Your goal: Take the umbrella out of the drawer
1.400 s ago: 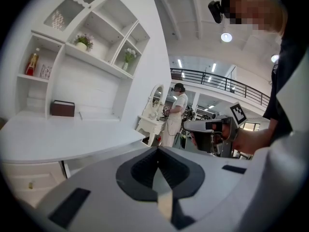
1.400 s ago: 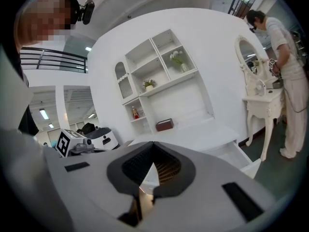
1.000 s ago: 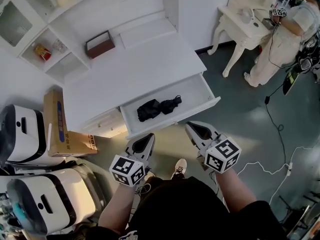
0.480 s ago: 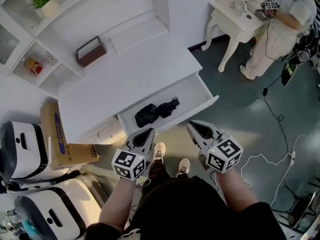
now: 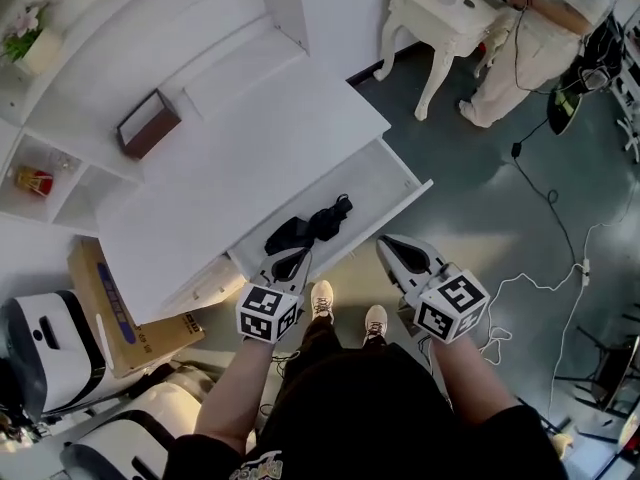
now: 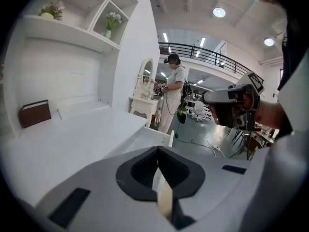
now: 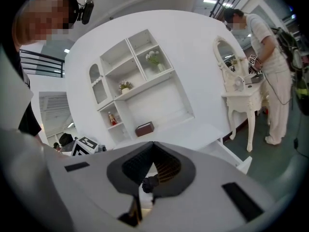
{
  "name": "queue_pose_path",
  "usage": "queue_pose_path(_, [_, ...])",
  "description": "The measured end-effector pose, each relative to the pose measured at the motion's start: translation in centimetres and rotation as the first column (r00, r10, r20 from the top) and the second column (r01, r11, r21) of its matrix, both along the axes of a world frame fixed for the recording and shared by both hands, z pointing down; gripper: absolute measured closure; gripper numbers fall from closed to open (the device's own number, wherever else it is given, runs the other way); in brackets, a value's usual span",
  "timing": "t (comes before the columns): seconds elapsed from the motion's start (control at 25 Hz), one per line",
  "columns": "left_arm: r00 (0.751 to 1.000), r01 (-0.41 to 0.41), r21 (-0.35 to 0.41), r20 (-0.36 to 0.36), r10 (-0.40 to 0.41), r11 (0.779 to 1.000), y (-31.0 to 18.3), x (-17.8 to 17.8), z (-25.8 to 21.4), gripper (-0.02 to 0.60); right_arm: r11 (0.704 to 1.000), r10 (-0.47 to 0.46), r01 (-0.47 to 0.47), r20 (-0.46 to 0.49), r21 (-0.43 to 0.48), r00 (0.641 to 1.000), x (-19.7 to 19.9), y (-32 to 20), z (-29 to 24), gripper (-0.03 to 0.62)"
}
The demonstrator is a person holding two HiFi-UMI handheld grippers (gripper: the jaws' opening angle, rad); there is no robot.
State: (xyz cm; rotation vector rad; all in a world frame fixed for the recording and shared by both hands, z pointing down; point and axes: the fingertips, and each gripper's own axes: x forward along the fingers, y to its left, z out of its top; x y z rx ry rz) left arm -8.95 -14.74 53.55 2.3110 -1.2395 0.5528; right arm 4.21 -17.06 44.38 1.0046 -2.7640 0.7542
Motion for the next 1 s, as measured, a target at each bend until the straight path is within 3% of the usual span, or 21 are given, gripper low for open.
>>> queue_pose_path(0.2, [0.997, -0.06, -0.054, 0.043, 0.063, 0.997, -1.7, -0.7, 3.1, 0.575, 0.999, 0.044, -0.044, -0.016, -0.032, 0.999, -0.6, -0.9, 1.0, 0.592])
queue_pose_path(0.64, [0.983, -0.159, -0.158, 0.067, 0.172, 0.975, -4.3, -1.6, 9.3, 0.572, 0.987, 0.133, -0.137, -0.051, -0.085, 0.99, -1.4, -2.1, 3.0, 0.592])
queue_pose_path(0.76, [0.973, -0.196, -0.184, 0.089, 0.215, 0.963, -4.7, -1.4, 10.9, 0.479, 0.983, 0.154, -0.159, -0.059, -0.096, 0.986, -1.4, -2.2, 3.6, 0.592])
queue_pose_path(0.88, [0.957, -0.233, -0.208, 0.122, 0.262, 0.95, -4.9, -1.1, 12.6, 0.446, 0.979, 0.169, -0.175, -0.065, -0.108, 0.983, -1.6, -2.2, 4.1, 0.592])
queue_pose_path(1.0, [0.922, -0.294, -0.237, 0.187, 0.34, 0.926, -4.9, -0.6, 14.4, 0.386, 0.974, 0.182, -0.19, -0.071, -0.124, 0.981, -1.6, -2.0, 4.7, 0.591])
